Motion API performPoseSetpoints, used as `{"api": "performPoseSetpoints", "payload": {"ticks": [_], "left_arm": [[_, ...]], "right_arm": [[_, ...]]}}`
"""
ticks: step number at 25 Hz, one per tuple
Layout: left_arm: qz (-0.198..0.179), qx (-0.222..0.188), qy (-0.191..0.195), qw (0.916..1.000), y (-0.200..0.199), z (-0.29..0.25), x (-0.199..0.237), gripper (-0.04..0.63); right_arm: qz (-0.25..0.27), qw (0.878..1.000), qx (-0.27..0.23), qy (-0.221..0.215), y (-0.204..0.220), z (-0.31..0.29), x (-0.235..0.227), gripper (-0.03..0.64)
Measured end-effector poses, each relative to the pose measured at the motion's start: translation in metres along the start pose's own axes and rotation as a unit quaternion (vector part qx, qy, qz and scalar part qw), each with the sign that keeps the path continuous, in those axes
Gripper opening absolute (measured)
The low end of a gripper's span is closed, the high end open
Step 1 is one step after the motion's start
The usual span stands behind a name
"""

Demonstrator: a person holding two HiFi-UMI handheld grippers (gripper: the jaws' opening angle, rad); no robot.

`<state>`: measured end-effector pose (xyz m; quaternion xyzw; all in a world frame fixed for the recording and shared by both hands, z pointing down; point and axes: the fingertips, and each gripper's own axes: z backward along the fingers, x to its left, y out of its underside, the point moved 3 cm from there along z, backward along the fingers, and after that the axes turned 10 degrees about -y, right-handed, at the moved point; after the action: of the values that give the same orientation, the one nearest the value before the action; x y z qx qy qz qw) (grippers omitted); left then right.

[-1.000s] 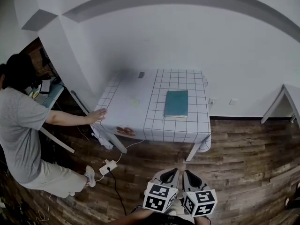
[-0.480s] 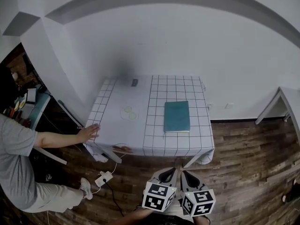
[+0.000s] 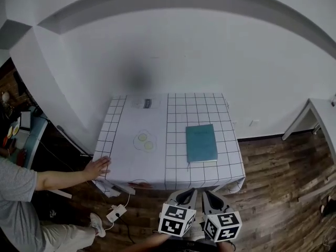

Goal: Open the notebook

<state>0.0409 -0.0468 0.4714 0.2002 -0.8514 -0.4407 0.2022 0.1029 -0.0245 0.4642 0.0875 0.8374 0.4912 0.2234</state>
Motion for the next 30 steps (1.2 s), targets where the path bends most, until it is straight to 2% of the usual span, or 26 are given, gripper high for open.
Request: {"api": "performPoseSetpoints", "payload": {"ticks": [7, 15, 30], "left_arm": [[0.001, 0.005, 0.012, 0.9999, -0.006, -0.018, 0.011, 0.011], [0.002, 0.005, 0.005, 1.0, -0.018, -0.049, 0.011, 0.011], [-0.014, 0.024, -0.025, 0.9993, -0.051, -0.135, -0.005, 0.01]], "right_arm": [[-0.015, 1.0, -0.008, 0.023, -0.01, -0.013, -0.019, 0.014], [-0.032, 0.999, -0.017, 0.034, -0.019, -0.023, -0.062, 0.014], [-0.053, 0.998, 0.02, -0.004, -0.02, -0.067, -0.149, 0.015]]}}
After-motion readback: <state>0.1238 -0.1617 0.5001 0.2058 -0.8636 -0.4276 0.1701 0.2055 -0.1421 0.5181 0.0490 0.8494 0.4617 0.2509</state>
